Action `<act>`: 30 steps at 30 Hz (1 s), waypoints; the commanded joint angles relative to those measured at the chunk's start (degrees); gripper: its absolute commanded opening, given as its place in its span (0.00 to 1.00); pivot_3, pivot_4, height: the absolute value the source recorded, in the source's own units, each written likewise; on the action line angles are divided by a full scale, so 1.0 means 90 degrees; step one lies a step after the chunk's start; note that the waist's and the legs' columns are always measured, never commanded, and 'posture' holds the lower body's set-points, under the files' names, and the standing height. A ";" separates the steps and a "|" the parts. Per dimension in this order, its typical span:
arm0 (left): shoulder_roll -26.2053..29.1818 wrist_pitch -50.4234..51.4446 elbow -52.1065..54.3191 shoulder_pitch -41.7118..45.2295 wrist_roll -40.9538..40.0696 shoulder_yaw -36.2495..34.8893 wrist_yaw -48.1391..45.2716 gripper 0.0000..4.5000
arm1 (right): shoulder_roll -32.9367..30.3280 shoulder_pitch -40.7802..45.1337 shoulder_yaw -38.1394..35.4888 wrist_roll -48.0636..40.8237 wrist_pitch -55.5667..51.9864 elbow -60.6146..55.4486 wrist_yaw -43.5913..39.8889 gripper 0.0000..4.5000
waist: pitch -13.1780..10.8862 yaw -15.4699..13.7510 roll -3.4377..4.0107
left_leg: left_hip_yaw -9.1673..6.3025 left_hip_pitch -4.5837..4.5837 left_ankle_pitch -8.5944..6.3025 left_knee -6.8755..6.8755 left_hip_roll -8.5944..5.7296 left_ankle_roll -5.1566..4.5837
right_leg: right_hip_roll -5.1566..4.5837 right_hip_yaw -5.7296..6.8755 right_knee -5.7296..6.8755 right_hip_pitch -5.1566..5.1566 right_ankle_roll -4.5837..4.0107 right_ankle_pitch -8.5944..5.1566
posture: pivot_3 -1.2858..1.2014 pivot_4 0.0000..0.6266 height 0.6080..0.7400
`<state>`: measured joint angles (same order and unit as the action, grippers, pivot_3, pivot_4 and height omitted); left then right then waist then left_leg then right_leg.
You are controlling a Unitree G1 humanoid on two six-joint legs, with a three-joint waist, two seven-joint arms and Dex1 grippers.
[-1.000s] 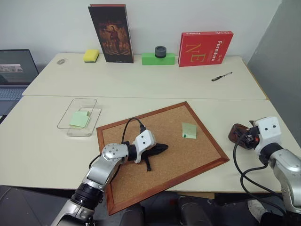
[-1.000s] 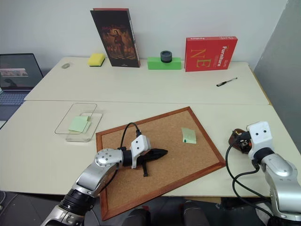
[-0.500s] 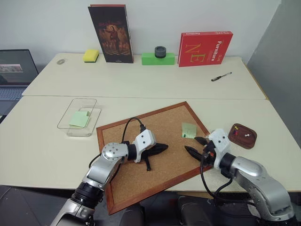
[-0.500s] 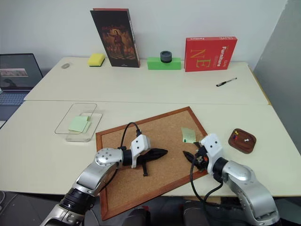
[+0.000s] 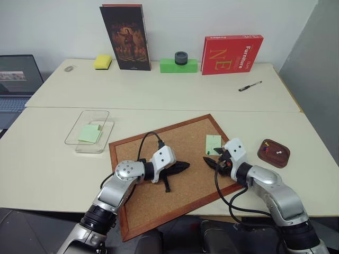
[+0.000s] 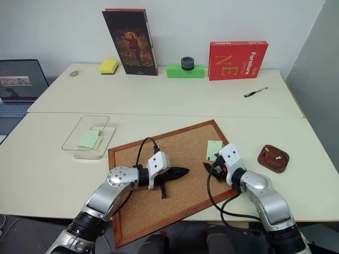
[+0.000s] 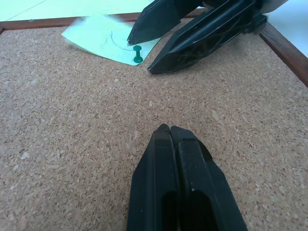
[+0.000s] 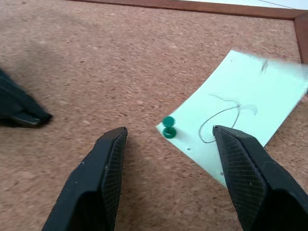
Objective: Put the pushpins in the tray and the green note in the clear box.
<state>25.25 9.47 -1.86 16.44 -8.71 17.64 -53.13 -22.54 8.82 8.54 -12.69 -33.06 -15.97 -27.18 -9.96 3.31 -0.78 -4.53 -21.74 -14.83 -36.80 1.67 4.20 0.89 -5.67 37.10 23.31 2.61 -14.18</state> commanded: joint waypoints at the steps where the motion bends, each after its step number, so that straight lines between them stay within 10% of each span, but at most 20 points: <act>1: 0.0129 0.0226 -0.0214 -0.0229 0.0247 0.0131 0.0025 0.00 | 0.0086 0.0068 -0.0102 -0.0006 0.0248 0.0056 -0.0032 0.59 | 0.0000 0.0001 0.0000 | 0.0000 0.0000 0.0000 0.0000 0.0000 0.0000 | 0.0000 0.0000 0.0000 0.0000 0.0000 0.0000 | 0.52 0.24 1.00; 15: 0.0180 0.0241 -0.0171 -0.0287 0.0230 0.0087 0.0027 0.00 | 0.0151 0.0022 -0.0313 -0.0202 0.0335 0.0048 -0.0170 0.01 | 0.0000 0.0004 0.0000 | 0.0000 0.0000 0.0000 0.0001 0.0000 0.0000 | 0.0000 -0.0001 0.0000 0.0000 0.0000 0.0000 | 0.52 0.24 1.00; 30: 0.0144 0.0345 -0.0136 -0.0277 0.0154 0.0013 -0.0022 0.00 | -0.0376 0.0413 0.0225 0.0361 0.0991 -0.0823 -0.0593 0.01 | -0.0002 0.0015 0.0002 | -0.0002 -0.0003 0.0000 0.0010 0.0000 0.0000 | 0.0001 0.0003 0.0002 0.0009 0.0001 0.0001 | 0.52 0.24 1.00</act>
<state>25.48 10.22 -0.50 15.46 -8.84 16.89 -53.16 -25.28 12.05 10.47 -10.12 -25.53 -20.88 -31.79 -9.97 3.44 -0.77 -4.56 -21.77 -14.84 -36.71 1.67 4.20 0.90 -5.64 37.11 23.40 2.62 -14.17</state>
